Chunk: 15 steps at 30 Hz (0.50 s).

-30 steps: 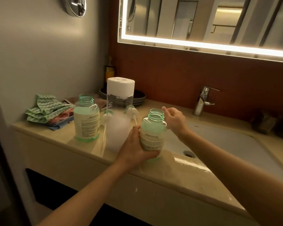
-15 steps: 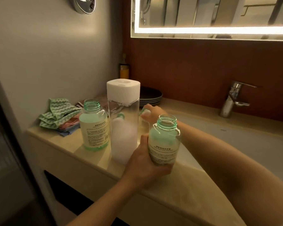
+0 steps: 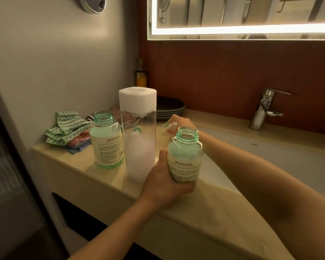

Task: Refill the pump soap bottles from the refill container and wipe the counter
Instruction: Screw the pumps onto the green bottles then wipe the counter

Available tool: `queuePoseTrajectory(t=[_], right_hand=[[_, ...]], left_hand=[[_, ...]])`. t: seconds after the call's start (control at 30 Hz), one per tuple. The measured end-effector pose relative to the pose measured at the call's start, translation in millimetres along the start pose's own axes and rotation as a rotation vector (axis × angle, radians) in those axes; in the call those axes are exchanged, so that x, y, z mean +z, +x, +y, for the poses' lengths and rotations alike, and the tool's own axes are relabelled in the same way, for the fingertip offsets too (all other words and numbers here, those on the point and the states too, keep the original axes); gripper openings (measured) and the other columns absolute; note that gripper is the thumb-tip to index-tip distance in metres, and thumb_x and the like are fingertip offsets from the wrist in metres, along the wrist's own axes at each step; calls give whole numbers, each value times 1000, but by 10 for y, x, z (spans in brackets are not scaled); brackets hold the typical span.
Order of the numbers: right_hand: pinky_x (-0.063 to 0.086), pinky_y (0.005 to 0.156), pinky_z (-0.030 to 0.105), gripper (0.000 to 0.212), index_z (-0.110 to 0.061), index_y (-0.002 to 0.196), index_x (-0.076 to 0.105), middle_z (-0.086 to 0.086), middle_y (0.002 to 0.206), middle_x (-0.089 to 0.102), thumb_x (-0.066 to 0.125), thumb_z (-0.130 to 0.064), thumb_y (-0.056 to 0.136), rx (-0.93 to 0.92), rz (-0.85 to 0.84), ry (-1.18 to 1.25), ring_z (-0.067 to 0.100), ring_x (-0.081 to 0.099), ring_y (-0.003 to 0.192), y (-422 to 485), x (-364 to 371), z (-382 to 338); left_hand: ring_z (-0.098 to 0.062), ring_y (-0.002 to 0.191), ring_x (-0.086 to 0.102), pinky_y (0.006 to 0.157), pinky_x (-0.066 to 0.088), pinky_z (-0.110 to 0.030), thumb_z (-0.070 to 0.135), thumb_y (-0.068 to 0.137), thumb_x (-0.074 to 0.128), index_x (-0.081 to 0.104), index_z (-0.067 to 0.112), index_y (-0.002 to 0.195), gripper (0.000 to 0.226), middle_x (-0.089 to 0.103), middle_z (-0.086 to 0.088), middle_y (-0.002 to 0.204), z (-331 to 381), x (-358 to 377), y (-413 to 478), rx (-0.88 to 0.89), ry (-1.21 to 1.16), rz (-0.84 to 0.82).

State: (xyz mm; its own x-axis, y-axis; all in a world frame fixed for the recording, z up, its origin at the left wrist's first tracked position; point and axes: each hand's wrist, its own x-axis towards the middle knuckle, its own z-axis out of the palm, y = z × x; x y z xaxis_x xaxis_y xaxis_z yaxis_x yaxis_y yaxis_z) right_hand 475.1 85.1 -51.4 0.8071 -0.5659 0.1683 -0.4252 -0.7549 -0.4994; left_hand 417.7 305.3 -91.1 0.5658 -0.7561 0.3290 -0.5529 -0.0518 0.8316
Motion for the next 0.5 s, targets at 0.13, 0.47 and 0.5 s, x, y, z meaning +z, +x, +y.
queuePoseTrajectory(t=[0.13, 0.47, 0.5], right_hand=[[53, 79, 36, 34, -15, 113, 54, 9, 114, 57, 64, -23, 82, 17, 165, 223, 24, 59, 93, -358, -362, -102], [48, 54, 8, 38, -7, 114, 49, -1, 97, 56, 66, -23, 84, -217, 771, 370, 5, 57, 69, -1224, -1277, -556], [49, 57, 9, 39, -8, 115, 49, -1, 100, 56, 66, -24, 84, -231, 816, 368, 7, 58, 75, -1252, -1308, -600]], left_hand=[[-9, 93, 59, 79, 51, -34, 31, 59, 84, 35, 27, 105, 68, 58, 17, 96, -7, 4, 8, 2, 11, 4], [-13, 93, 60, 78, 52, -37, 35, 60, 83, 33, 26, 104, 67, 59, 10, 101, -6, 12, -7, 19, 6, -8], [-14, 94, 60, 79, 52, -37, 35, 61, 83, 33, 25, 104, 67, 59, 9, 102, -10, 10, -5, 22, 9, -10]])
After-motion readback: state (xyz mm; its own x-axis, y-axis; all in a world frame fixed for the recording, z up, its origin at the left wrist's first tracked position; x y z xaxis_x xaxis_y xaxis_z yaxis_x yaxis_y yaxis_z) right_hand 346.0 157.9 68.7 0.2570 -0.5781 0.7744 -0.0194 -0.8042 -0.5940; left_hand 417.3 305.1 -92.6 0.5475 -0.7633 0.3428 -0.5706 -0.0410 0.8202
